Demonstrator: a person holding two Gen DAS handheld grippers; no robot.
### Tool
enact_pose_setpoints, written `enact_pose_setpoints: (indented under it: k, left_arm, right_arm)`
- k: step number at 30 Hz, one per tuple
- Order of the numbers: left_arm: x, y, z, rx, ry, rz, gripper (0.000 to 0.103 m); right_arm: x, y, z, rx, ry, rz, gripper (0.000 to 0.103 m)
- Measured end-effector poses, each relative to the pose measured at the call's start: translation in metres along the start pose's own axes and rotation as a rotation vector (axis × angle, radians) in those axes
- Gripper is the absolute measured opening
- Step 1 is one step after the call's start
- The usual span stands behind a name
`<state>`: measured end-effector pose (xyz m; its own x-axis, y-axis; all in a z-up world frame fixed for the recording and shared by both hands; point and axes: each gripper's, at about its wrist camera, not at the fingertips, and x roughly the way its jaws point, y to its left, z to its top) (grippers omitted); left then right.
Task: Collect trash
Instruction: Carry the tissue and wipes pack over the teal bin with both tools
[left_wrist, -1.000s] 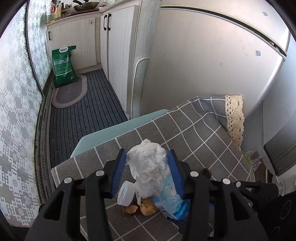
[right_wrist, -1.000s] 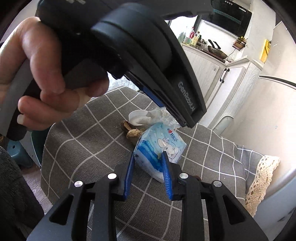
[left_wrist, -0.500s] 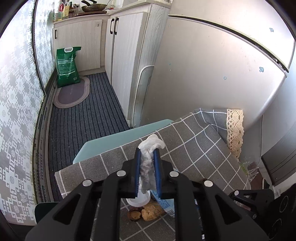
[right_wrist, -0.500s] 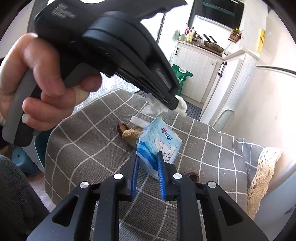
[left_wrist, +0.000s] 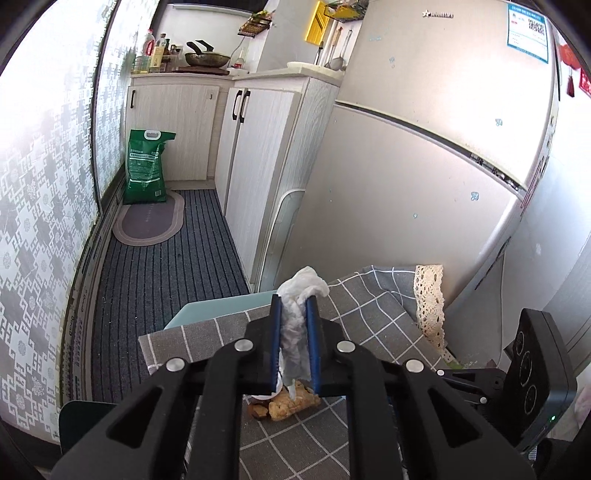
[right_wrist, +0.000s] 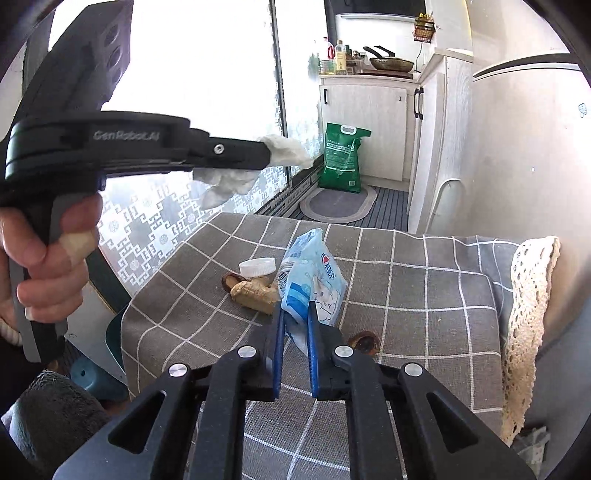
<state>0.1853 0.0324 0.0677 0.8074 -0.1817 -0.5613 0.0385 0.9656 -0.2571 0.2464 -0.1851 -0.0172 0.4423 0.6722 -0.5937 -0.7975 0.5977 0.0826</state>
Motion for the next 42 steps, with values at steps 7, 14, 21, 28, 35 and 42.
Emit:
enact_pose_setpoints:
  k: [7, 14, 21, 28, 35, 42]
  left_arm:
    - [-0.032, 0.014, -0.02, -0.044, -0.083, 0.026, 0.013]
    - [-0.073, 0.027, -0.034, -0.026, -0.16, 0.089, 0.013]
    - [-0.099, 0.049, -0.055, -0.033, -0.188, 0.142, 0.013]
    - [-0.106, 0.08, -0.081, -0.046, -0.154, 0.228, 0.013]
    - [-0.108, 0.115, -0.104, -0.071, -0.102, 0.294, 0.014]
    - [-0.102, 0.143, -0.128, -0.097, -0.015, 0.317, 0.014]
  right_arm:
    - [-0.019, -0.005, 0.011, 0.045, -0.042, 0.016, 0.011]
    - [-0.036, -0.005, 0.019, 0.1, -0.061, 0.056, 0.011]
    - [-0.046, 0.008, 0.029, 0.128, -0.085, 0.085, 0.011]
    - [-0.038, 0.035, 0.04, 0.088, -0.079, 0.11, 0.011]
    - [-0.026, 0.067, 0.053, 0.049, -0.067, 0.154, 0.011]
    - [-0.003, 0.101, 0.061, 0.015, -0.023, 0.195, 0.011]
